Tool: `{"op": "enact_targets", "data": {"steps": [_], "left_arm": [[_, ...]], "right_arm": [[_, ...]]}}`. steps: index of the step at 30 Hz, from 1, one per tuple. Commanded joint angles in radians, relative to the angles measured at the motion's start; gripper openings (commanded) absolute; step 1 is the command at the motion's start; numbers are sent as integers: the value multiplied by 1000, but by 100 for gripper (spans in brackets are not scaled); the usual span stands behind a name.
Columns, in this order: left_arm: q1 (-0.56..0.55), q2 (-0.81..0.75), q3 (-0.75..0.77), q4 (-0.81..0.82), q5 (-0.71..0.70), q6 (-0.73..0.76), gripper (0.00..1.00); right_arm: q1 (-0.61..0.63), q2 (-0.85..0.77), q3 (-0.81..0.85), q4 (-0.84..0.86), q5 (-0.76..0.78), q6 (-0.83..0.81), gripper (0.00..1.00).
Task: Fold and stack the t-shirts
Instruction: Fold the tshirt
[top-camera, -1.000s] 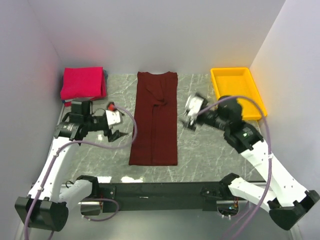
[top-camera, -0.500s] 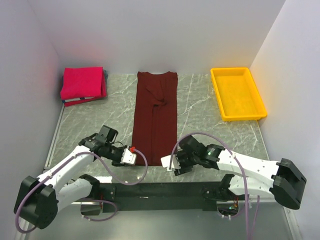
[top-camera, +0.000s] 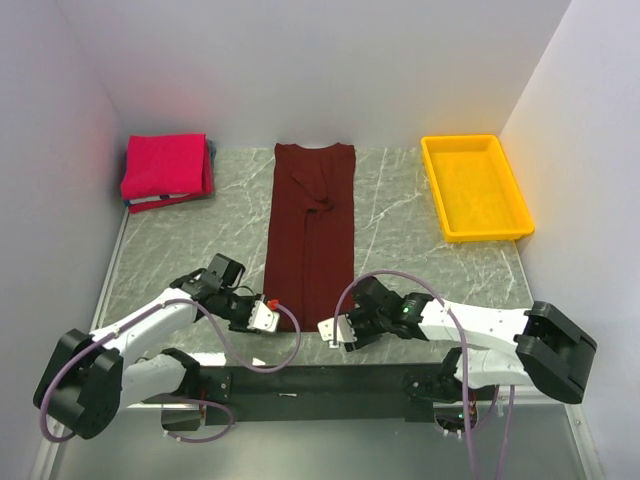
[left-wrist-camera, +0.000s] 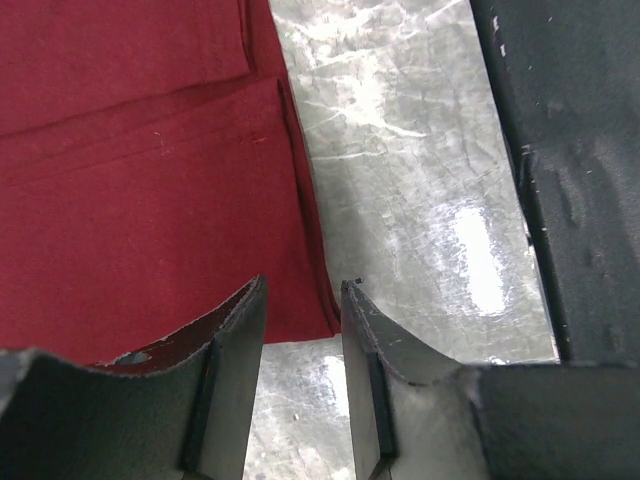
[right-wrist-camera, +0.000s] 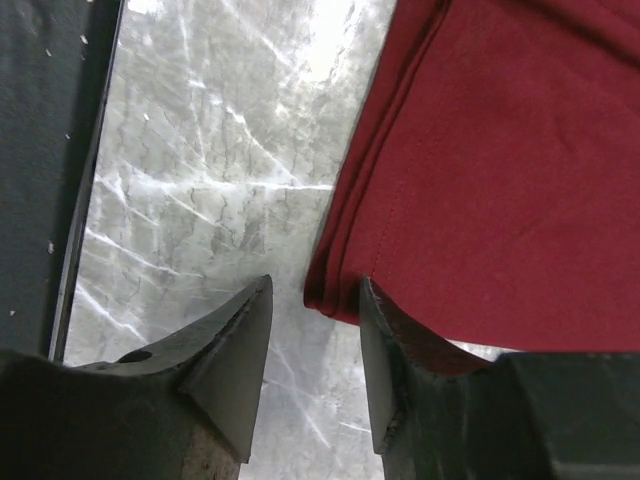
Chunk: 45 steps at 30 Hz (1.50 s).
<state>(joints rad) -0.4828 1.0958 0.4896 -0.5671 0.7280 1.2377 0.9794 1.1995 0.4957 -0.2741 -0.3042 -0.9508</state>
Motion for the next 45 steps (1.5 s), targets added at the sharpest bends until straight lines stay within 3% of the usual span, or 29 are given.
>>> {"op": "enact_targets", "data": {"steps": [1,4,11,17,22,26,29,37,42,45], "left_arm": [[-8,22,0,23,2,55,41],[-11,41,4,15,-9,92,41],[-14,85,26,-19,-10,154,43],[-16,131,27,-10,-50,177,41],[-19,194,26,-2,-113,183,36],[-20,226,69,-25,-133,160,13],[-20,187,101,-45,-105,123,2],[-105,52,136,-163,-35,59,1],[-200,-46,127,-207,-16,-27,1],[-201,-82,144,-228,-12,-110,1]], "right_arm": [[2,37,4,23,27,-22,46],[1,64,6,30,46,-10,46],[-5,133,50,-11,62,-6,32],[-16,149,63,-27,71,6,11],[-16,146,73,-36,79,17,0],[-19,118,98,-48,74,49,0],[-18,72,109,-56,70,73,0],[-4,-44,130,-142,42,125,0],[97,-123,132,-204,19,190,0],[119,-198,126,-232,23,234,0]]}}
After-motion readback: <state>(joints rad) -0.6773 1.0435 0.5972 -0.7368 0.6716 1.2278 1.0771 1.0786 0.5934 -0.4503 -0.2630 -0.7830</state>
